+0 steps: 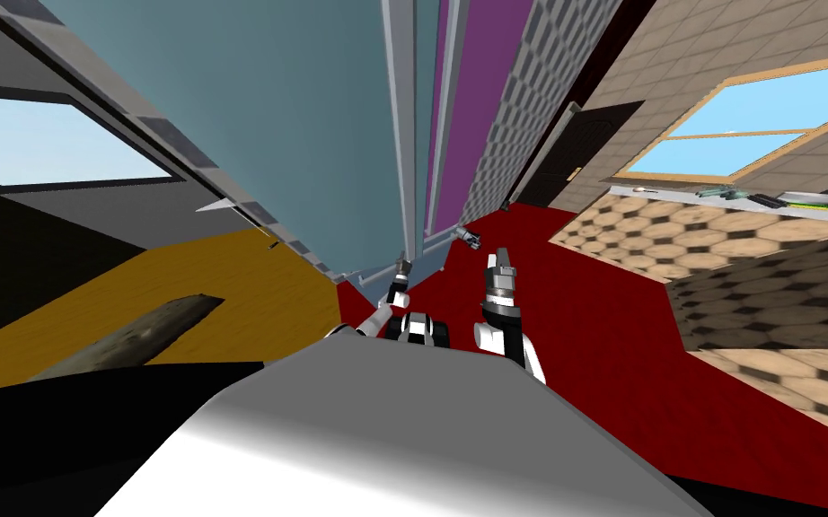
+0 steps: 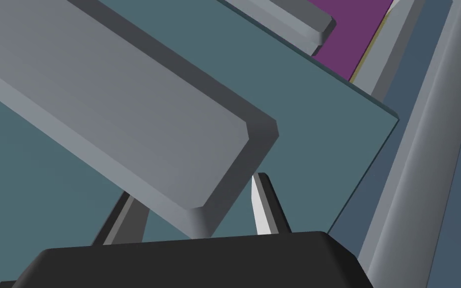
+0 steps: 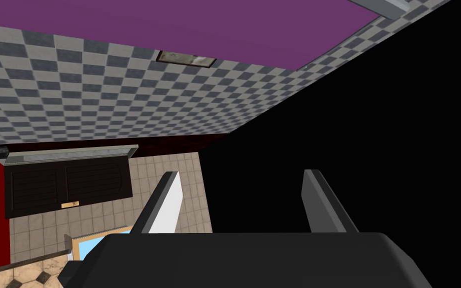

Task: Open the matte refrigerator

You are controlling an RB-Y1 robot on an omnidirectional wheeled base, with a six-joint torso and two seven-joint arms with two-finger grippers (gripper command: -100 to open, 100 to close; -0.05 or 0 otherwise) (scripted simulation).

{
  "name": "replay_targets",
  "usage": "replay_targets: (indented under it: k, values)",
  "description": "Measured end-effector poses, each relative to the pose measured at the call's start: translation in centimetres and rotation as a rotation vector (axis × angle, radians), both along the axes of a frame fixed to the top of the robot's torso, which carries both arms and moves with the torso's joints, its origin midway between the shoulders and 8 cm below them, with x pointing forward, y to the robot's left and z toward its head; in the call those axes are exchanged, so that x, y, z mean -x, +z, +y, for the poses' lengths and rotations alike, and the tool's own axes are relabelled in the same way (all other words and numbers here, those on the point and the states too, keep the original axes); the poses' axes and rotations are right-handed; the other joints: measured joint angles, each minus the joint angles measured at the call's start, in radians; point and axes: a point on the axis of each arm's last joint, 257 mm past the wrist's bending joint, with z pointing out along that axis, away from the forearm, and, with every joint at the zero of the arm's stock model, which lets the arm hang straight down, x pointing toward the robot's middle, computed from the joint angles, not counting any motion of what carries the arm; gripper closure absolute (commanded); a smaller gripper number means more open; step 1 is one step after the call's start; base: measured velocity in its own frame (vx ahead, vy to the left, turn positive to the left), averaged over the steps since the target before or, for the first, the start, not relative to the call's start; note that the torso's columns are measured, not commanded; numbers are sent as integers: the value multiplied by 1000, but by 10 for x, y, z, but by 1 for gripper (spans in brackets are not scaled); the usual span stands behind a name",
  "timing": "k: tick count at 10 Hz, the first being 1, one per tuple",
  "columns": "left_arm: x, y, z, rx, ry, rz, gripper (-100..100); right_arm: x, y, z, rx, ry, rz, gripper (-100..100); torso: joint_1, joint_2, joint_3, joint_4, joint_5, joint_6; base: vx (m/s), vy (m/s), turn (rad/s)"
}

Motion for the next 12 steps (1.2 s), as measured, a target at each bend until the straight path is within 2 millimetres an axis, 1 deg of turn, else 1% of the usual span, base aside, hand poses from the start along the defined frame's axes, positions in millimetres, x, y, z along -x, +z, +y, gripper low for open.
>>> replay_targets:
  k: [2,3,4,5,7,11,12]
  values:
    - [10,1,-26,3,-53,2,100,0,0,0,0,0,0,0,-1,2,1,0,0,0,-66,88,36]
    - [12,1,-35,1,-77,5,100,0,0,0,0,0,0,0,-2,1,1,0,0,0,-25,19,-22]
    - [13,-4,-37,-1,-82,15,100,0,0,0,0,0,0,0,-4,-3,-2,-2,0,-1,-104,134,-124]
    - [14,-4,-43,-4,-105,13,100,0,0,0,0,0,0,0,0,-1,-1,-5,2,4,-121,169,-148]
    - [20,-4,-57,-4,-147,15,100,0,0,0,0,0,0,0,-1,-2,-1,-3,1,1,-125,150,-132]
    - [36,1,-92,-4,-251,9,100,0,0,0,0,0,0,0,2,3,1,1,2,-2,-152,170,-124]
    - [37,1,-102,-6,-275,10,100,0,0,0,0,0,0,0,-1,2,1,1,2,1,-161,137,-119]
